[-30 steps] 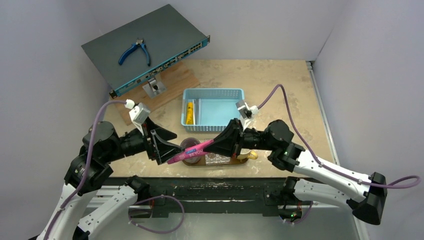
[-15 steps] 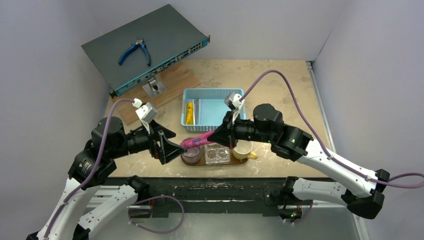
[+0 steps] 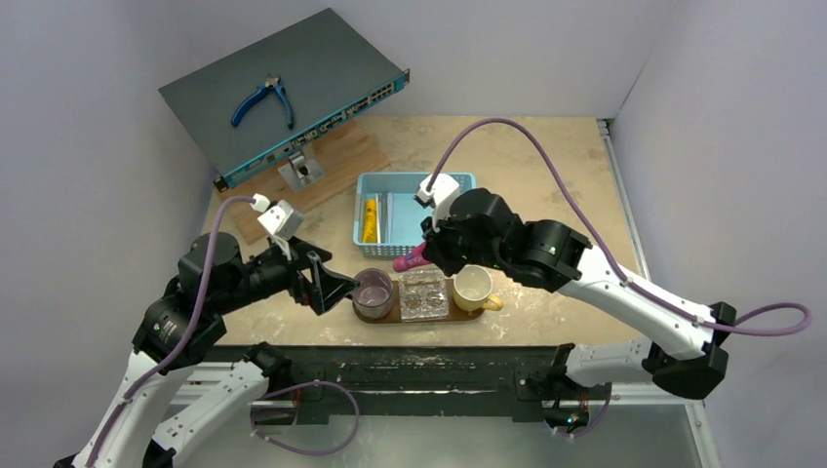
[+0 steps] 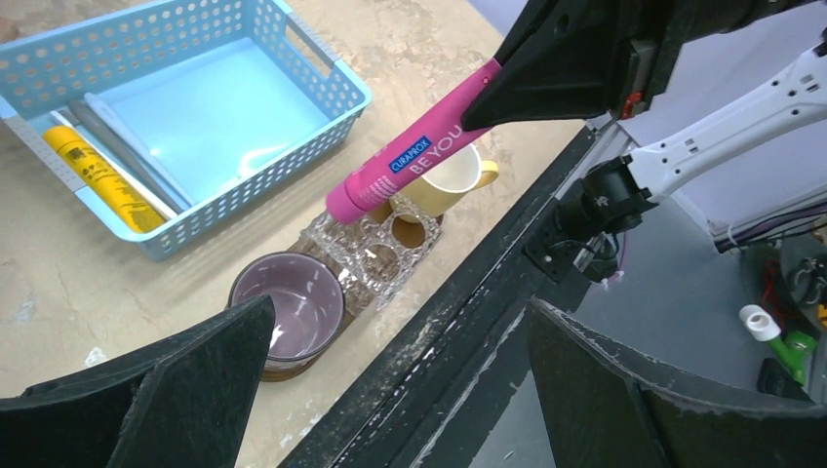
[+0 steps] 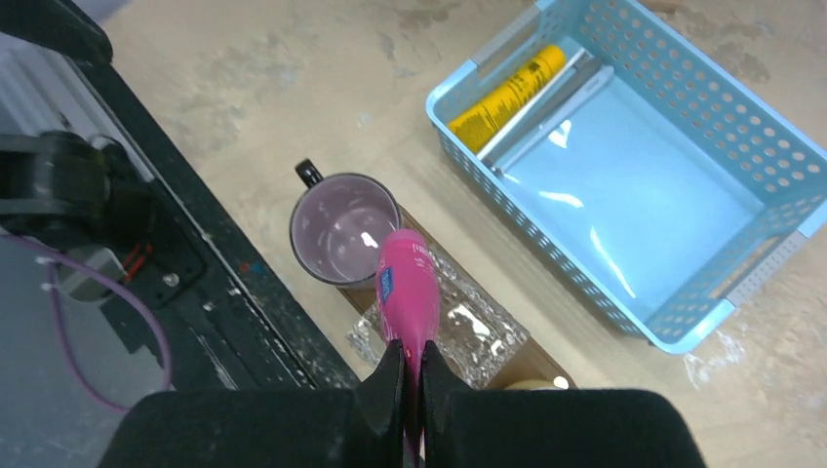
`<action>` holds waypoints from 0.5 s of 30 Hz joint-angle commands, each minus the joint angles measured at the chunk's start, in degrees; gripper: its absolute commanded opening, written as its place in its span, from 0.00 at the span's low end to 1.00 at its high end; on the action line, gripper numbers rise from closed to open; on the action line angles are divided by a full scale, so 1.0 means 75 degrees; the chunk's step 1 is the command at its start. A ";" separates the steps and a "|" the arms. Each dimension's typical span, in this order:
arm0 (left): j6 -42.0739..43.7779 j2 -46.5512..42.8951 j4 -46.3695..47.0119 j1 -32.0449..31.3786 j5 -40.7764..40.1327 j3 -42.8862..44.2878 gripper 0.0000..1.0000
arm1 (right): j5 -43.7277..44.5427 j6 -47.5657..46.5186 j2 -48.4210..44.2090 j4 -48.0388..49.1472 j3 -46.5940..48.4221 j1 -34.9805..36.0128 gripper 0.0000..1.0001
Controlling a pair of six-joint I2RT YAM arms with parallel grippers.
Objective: Prepare toiletry sets of a toothbrush and toothpaste on the tray
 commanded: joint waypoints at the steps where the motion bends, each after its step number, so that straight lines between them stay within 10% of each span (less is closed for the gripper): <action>1: 0.0282 0.0000 0.0250 0.0008 -0.0351 -0.0262 1.00 | 0.1255 -0.0210 0.0440 -0.0980 0.0886 0.0561 0.00; 15: 0.0421 -0.0279 0.0134 0.0016 -0.0735 -0.0600 1.00 | 0.1853 -0.0075 0.1736 -0.2480 0.2170 0.0890 0.00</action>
